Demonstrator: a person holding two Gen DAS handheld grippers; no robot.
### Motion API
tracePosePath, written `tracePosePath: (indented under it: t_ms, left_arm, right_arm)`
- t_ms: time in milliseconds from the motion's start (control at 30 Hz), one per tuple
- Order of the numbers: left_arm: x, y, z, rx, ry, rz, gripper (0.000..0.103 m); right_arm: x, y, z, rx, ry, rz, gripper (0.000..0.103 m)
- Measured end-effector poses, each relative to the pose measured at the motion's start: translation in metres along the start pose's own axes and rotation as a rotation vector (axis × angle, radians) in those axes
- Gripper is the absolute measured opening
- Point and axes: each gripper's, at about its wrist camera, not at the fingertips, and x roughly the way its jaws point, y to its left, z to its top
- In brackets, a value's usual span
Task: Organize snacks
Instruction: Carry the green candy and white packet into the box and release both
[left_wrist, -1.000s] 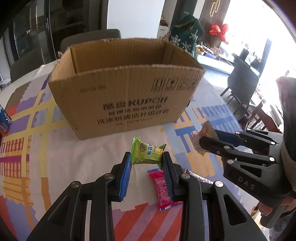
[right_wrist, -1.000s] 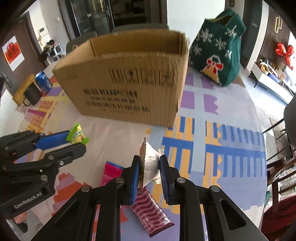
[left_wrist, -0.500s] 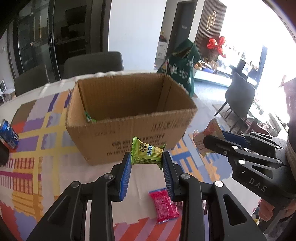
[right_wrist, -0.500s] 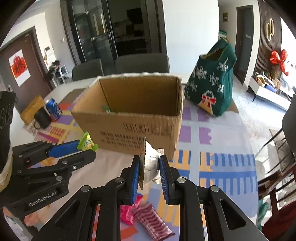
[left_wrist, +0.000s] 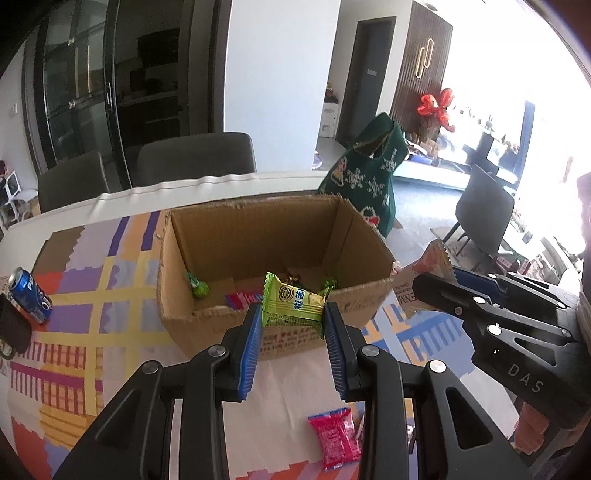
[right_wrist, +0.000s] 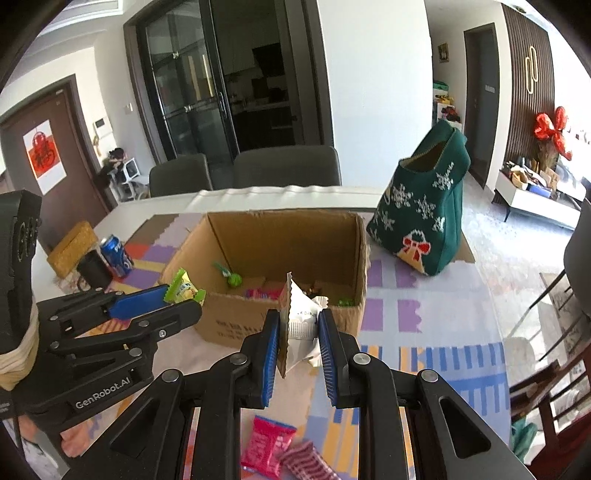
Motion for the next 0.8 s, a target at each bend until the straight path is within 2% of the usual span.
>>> tracePosePath:
  t_ms: [367, 800]
  left_arm:
    - [0.007, 0.013, 0.019, -0.013, -0.004, 0.025, 0.033]
    - [0.031, 0.026, 0.037, -0.017, 0.010, 0.046, 0.033]
  right_arm:
    - [0.006, 0.004, 0.029, -0.001, -0.036, 0.007, 0.023]
    - [0.035, 0.001, 0.048, -0.006, -0.013, 0.007, 0.023]
